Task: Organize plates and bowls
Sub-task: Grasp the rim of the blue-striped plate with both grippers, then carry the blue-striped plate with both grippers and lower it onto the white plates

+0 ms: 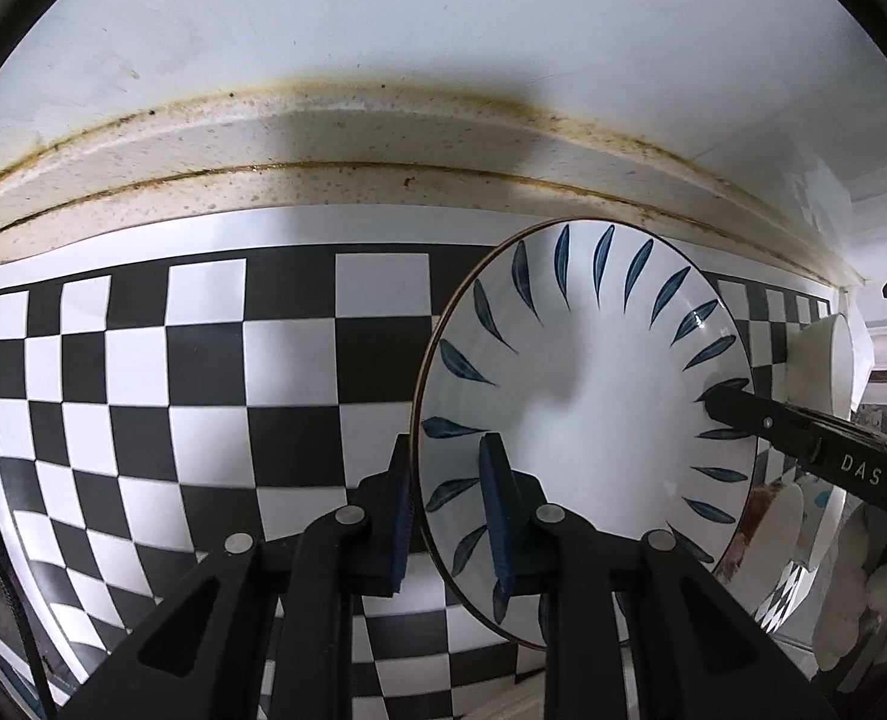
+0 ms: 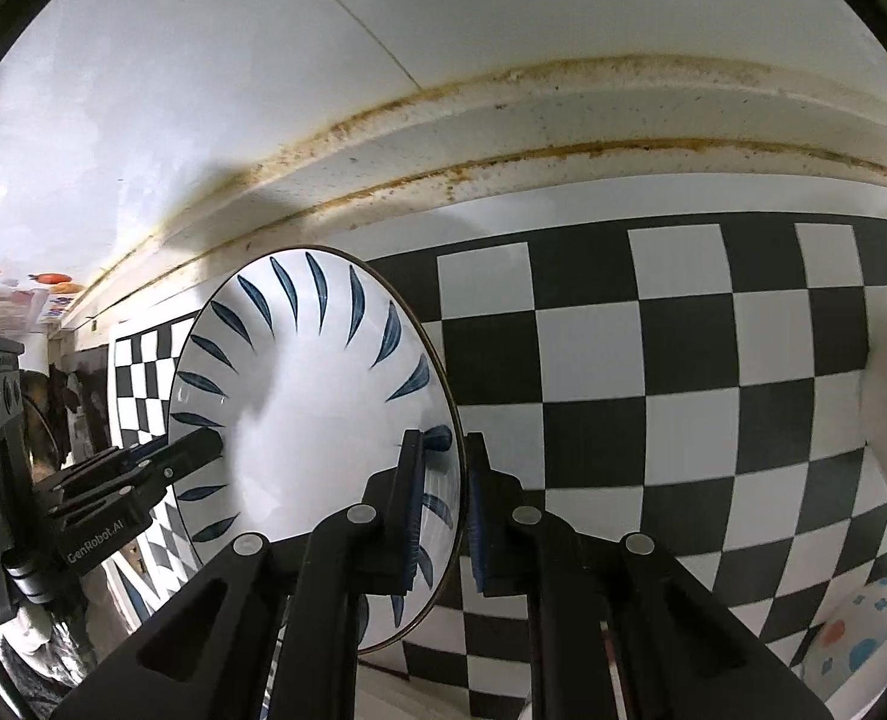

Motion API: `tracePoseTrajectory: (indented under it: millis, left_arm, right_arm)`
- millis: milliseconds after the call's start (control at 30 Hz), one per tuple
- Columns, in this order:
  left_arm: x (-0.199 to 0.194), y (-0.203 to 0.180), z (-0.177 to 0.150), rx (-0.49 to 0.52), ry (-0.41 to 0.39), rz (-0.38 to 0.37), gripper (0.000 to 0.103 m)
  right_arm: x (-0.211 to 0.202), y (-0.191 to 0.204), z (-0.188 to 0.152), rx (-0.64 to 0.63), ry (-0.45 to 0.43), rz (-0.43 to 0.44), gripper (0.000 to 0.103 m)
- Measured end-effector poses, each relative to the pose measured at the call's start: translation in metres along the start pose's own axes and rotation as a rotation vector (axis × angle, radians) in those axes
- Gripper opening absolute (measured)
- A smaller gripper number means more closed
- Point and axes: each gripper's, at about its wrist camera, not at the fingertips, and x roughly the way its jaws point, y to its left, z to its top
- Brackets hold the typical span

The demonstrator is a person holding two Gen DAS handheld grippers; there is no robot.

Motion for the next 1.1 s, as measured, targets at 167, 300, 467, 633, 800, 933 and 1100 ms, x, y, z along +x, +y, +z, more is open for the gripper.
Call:
tracePoseTrajectory:
  millis: [167,300,467,633,800,933,1100]
  left_arm:
    - [-0.027,-0.008,-0.019,0.024,-0.035,-0.003,0.018]
    - [-0.045,-0.013,-0.040,0.046,-0.057,-0.003,0.018]
    - [-0.067,-0.017,-0.075,0.067,-0.066,-0.014,0.018]
    - [-0.080,-0.024,-0.122,0.097,-0.069,-0.020,0.018]
    - [-0.079,-0.029,-0.166,0.111,-0.038,-0.022,0.018]
    - [-0.062,-0.029,-0.194,0.114,0.005,-0.018,0.018]
    - [-0.035,-0.029,-0.219,0.115,0.073,-0.005,0.018]
  right_arm:
    - [-0.026,0.008,-0.017,-0.033,-0.028,0.011,0.014]
    - [-0.047,0.013,-0.041,-0.056,-0.058,0.022,0.014]
    - [-0.069,0.016,-0.083,-0.077,-0.083,0.035,0.014]
    - [-0.087,0.012,-0.133,-0.097,-0.098,0.046,0.014]
    - [-0.088,0.003,-0.189,-0.107,-0.083,0.044,0.014]
    - [-0.074,-0.005,-0.227,-0.111,-0.053,0.034,0.014]
    - [-0.046,-0.023,-0.259,-0.078,-0.002,0.031,0.014]
